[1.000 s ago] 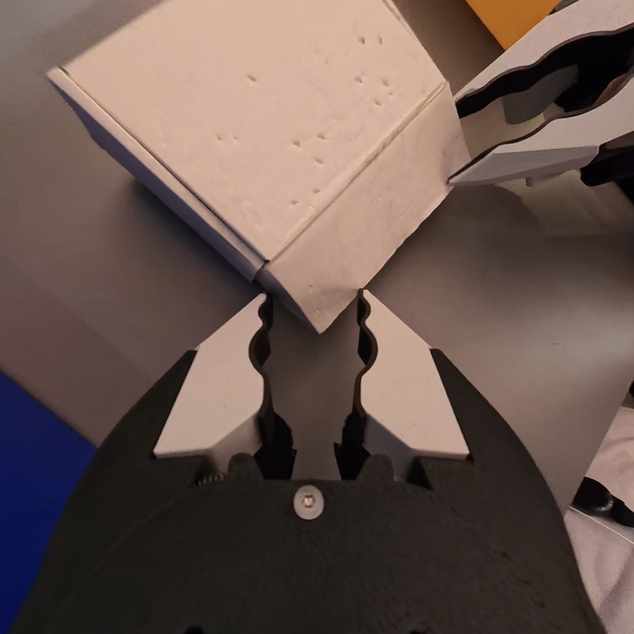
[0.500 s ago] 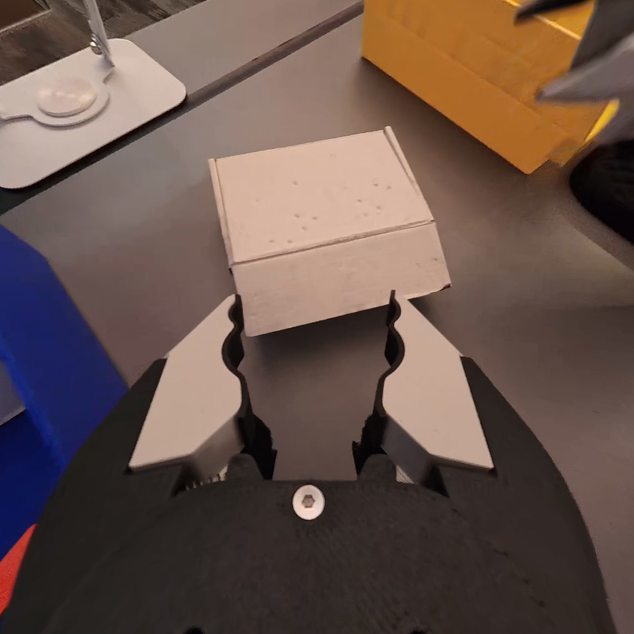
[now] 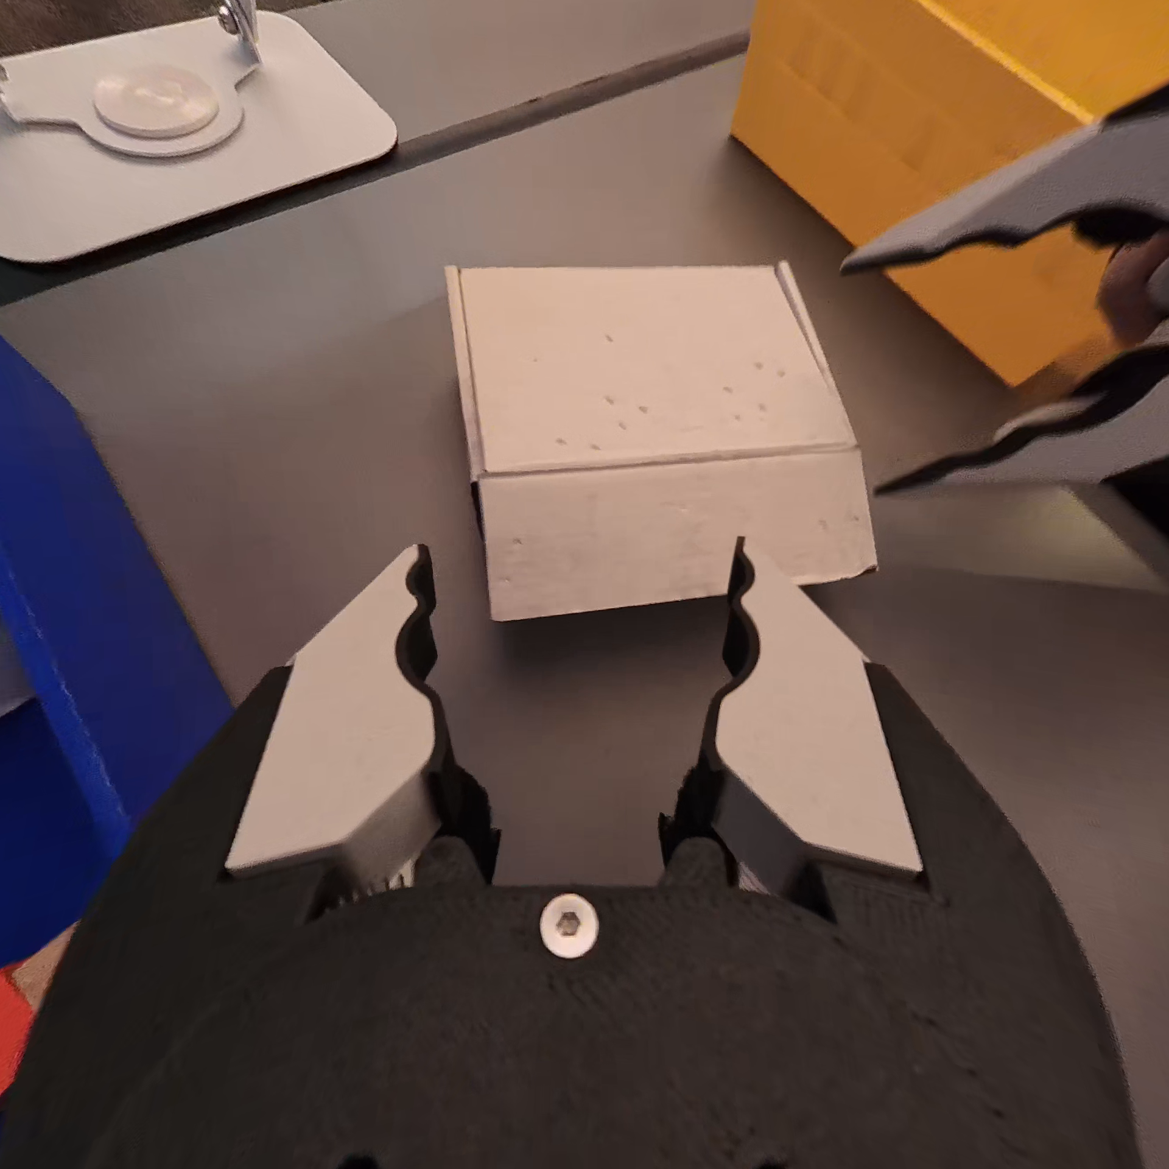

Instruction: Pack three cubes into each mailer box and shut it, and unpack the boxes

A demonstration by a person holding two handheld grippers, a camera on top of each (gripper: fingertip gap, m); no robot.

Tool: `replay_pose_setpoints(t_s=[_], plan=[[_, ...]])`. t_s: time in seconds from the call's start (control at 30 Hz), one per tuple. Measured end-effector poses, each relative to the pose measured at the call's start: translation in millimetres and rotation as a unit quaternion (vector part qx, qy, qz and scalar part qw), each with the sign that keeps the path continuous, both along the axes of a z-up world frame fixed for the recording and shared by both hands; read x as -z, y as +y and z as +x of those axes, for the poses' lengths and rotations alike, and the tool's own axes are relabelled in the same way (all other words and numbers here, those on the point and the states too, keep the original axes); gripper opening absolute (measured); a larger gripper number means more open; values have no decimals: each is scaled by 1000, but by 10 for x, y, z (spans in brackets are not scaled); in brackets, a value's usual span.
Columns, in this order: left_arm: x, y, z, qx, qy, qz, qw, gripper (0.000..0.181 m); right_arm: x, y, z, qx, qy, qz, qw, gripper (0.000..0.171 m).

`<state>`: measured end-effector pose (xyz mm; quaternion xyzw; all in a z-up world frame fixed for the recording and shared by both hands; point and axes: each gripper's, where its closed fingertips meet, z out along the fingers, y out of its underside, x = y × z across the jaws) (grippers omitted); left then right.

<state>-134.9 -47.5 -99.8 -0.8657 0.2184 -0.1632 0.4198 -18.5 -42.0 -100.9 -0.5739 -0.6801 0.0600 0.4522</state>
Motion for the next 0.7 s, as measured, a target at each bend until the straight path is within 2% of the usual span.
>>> replay_pose_setpoints(t_s=[0.03, 0.2, 0.47, 0.5, 0.53, 0.57, 0.7], plan=[[-11, 21, -13, -3, -16, -4, 1000, 94, 47, -1, -32, 2, -6, -11, 1000, 83], [-44, 75, -12, -13, -44, -21, 999, 94, 175, 19, -68, 7, -43, 3, 999, 80], [197, 182, 43, -17, 18, -43, 999, 98, 150, 40, -55, 13, -33, 4, 999, 77], [223, 168, 75, -11, 6, -56, 998, 96, 163, 53, -65, 15, -32, 1, 999, 76], [243, 136, 132, 3, -13, -74, 997, 84, 196, 61, -70, 20, -34, -7, 999, 75], [252, 118, 170, 13, -29, -87, 996, 90, 229, 71, -67, 26, -39, -14, 999, 74], [254, 124, 137, 13, -29, -83, 996, 83, 235, 75, -62, 30, -36, -17, 999, 72]])
